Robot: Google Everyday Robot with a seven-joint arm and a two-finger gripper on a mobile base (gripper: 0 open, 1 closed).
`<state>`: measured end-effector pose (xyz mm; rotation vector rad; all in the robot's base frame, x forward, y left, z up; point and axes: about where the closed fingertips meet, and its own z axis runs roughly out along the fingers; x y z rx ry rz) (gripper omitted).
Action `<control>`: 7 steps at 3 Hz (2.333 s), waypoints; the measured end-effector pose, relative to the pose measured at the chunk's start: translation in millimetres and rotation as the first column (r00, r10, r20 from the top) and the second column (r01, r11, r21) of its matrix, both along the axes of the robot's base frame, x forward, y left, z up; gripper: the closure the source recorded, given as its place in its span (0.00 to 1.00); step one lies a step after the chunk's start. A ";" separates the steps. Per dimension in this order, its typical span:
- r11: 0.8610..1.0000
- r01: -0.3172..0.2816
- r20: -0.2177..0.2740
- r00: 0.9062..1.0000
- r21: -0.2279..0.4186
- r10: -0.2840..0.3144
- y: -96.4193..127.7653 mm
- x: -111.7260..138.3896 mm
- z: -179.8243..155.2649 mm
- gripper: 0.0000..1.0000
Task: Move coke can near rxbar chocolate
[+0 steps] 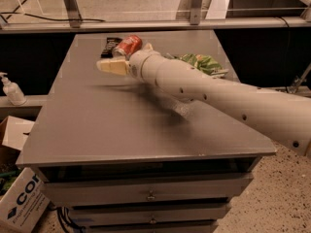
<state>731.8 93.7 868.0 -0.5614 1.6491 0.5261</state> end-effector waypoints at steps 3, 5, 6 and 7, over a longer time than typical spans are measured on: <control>0.995 0.104 0.023 0.994 0.002 -0.104 -69.2 -16.2 14.5 0.00; 0.984 0.179 0.056 0.982 -0.009 -0.178 -123.2 -36.4 33.5 0.00; 0.974 0.227 0.067 0.972 -0.012 -0.226 -154.4 -50.6 41.6 0.00; 0.974 0.227 0.067 0.972 -0.012 -0.226 -154.4 -50.6 41.6 0.00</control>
Offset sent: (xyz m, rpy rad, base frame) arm -0.0110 -0.0852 0.0184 0.0137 -0.0333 -0.1355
